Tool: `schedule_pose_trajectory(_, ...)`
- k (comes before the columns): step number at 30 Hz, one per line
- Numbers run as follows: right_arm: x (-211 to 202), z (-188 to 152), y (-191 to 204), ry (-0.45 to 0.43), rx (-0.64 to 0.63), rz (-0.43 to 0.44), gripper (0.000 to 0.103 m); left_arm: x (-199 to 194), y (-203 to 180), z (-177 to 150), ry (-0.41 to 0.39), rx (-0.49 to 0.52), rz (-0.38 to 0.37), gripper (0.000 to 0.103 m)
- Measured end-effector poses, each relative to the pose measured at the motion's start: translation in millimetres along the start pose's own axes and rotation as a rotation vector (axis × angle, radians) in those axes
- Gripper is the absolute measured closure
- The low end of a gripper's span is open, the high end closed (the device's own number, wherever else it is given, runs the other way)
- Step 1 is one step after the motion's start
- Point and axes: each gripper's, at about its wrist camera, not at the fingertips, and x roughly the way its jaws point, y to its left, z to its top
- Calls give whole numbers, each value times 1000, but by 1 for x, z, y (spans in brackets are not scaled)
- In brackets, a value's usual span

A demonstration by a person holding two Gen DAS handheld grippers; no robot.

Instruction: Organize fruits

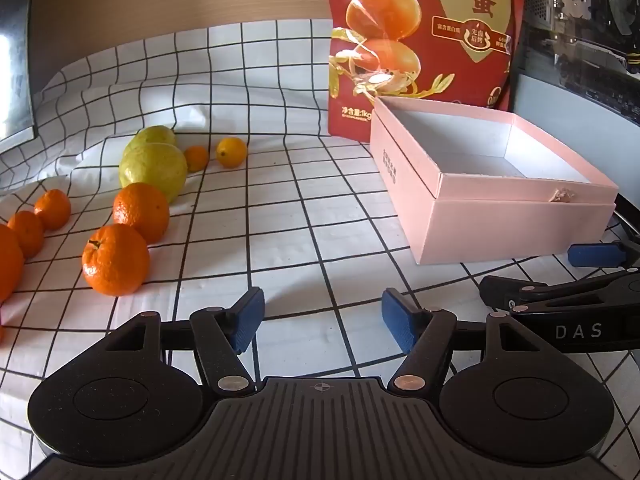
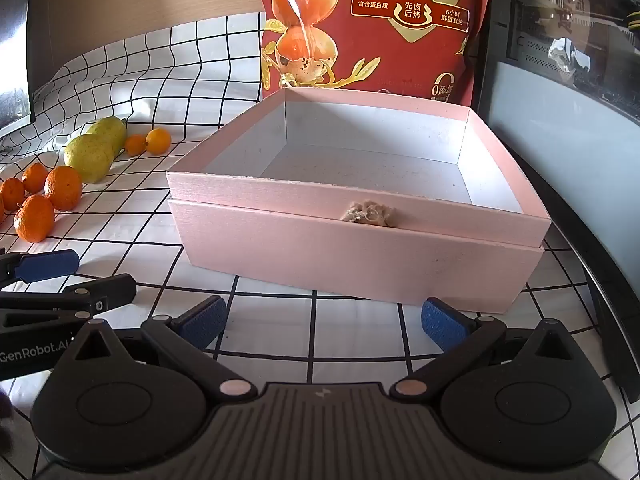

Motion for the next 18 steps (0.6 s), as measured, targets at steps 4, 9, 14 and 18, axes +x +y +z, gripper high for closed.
schedule_pose_trajectory(4,0,0,0,0,0,0,0,0,0,0,-1,-3,-2,31)
schedule_pose_trajectory(9,0,0,0,0,0,0,0,0,0,0,-1,-2,-1,31)
schedule_pose_trajectory(14,0,0,0,0,0,0,0,0,0,0,-1,-3,-2,31)
schedule_pose_trajectory(18,0,0,0,0,0,0,0,0,0,0,-1,-3,-2,31)
